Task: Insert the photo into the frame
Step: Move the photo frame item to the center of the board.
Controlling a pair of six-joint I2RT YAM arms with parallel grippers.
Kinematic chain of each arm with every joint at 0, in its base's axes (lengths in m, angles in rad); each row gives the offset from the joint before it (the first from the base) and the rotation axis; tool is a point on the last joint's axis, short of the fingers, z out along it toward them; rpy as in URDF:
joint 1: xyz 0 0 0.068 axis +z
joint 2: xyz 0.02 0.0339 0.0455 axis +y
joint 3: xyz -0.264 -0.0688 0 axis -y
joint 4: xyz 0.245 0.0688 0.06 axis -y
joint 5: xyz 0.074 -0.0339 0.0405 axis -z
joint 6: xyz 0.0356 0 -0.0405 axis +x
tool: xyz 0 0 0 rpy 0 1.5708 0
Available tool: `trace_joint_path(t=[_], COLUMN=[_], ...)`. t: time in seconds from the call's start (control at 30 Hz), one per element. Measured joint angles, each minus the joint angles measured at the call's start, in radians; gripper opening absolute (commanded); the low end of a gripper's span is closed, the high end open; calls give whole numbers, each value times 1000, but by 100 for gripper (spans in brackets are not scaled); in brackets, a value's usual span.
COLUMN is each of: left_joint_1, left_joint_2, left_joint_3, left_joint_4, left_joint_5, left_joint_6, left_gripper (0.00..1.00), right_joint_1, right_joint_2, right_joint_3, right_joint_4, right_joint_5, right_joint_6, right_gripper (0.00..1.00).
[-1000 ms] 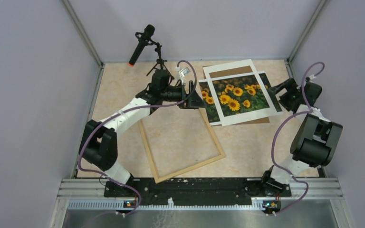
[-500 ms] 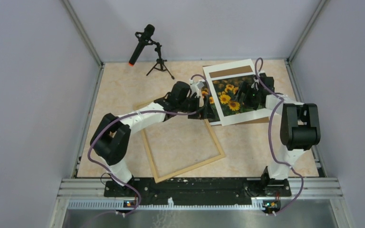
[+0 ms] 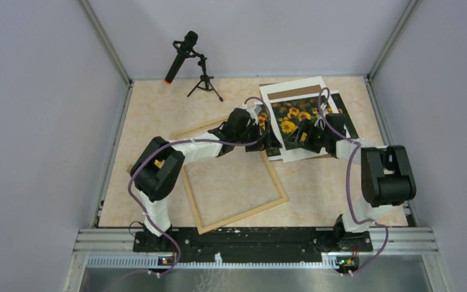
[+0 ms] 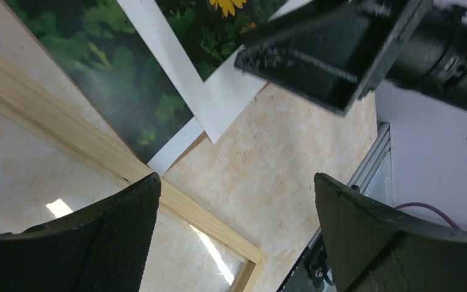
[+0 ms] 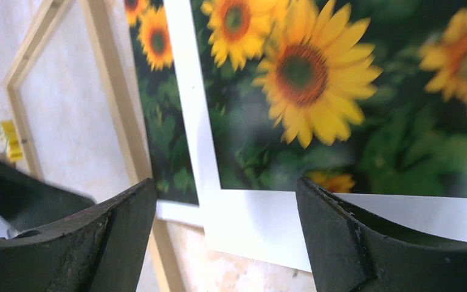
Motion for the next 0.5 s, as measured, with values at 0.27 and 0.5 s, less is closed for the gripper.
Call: trace_joint_path(t=[0.27,0.5], left_joint_1=[0,-5], left_joint_2=[0,31], left_joint_3=[9,58], left_joint_4=[41,115], left_joint_5=[-50,-71], left_joint_6=[5,1], left_gripper=[98,98], right_joint_1=[67,48], right_joint_2=[-128,-334], right_joint_3=[-161,-182], right_joint_4=[33,-180], right_joint_5=[-81,-5], right_joint_6=[68,67], right_gripper=[87,99])
